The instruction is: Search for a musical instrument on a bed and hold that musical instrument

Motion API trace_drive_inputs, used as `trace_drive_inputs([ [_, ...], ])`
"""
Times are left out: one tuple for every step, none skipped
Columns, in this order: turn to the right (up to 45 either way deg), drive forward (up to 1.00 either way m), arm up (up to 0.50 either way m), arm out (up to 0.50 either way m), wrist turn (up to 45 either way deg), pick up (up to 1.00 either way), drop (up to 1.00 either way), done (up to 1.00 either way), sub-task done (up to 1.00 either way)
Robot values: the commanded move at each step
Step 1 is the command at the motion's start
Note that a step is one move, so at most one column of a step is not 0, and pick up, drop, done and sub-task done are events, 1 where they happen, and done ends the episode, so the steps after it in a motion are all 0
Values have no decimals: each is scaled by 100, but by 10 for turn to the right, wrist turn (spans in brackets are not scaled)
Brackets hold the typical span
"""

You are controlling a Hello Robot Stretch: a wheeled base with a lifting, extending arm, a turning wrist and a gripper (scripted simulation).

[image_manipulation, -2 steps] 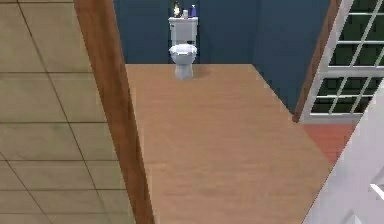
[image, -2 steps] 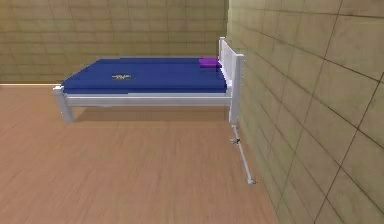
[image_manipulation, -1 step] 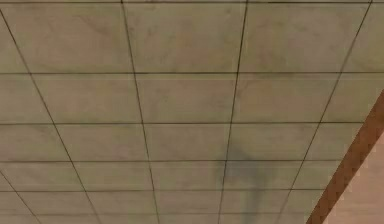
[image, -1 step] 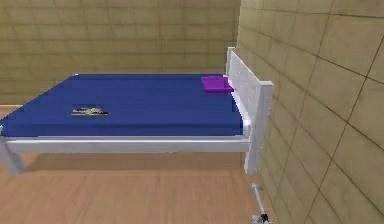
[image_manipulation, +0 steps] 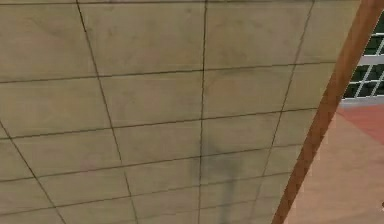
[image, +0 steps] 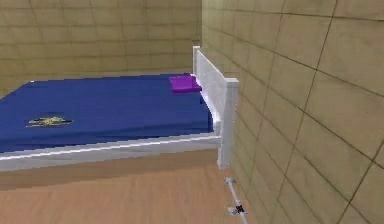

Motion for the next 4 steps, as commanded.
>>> trace_drive_inputs([
  [0, 80, 0, 0, 0, 0, 0, 0, 0],
  [-450, 0, 0, 0, 0, 0, 0, 0, 0],
  [-210, 0, 0, 0, 0, 0, 0, 0, 0],
  [0, 15, 0, 0, 0, 0, 0, 0, 0],
])
